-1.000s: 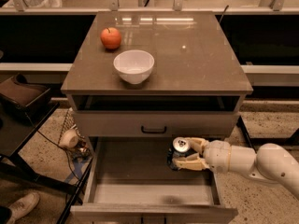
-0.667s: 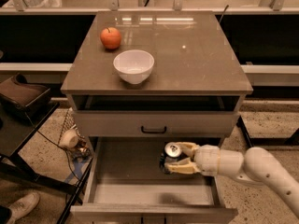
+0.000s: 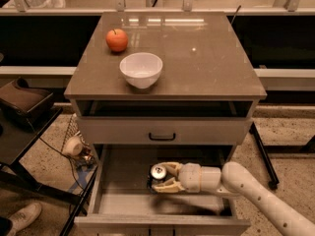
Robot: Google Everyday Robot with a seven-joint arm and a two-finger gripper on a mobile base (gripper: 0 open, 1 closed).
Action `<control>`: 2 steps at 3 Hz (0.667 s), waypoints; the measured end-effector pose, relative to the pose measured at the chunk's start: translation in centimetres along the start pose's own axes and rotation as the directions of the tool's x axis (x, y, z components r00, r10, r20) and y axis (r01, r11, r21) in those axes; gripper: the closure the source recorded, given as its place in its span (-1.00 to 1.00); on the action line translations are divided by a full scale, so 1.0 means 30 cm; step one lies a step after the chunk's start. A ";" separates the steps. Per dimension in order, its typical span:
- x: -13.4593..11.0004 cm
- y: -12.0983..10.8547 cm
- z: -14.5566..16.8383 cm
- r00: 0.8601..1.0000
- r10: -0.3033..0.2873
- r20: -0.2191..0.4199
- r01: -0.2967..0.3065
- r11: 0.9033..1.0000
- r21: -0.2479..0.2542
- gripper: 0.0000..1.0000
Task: Place pepsi can into middle drawer
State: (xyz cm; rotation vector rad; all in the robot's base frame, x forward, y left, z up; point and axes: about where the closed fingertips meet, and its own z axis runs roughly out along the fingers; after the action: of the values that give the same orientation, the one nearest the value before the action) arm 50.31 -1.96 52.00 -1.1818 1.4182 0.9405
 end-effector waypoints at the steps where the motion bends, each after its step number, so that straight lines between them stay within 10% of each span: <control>1: 0.060 -0.012 0.080 1.000 -0.015 -0.023 0.014 1.000 -0.022 1.00; 2: 0.115 -0.003 0.169 0.999 -0.029 -0.041 0.028 0.999 -0.035 1.00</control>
Offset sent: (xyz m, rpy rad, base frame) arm 0.0187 0.0542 -0.0586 -0.0656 -0.0289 0.0186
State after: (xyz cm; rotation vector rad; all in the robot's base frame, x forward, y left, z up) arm 51.49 2.28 47.72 -1.2503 1.4196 0.9289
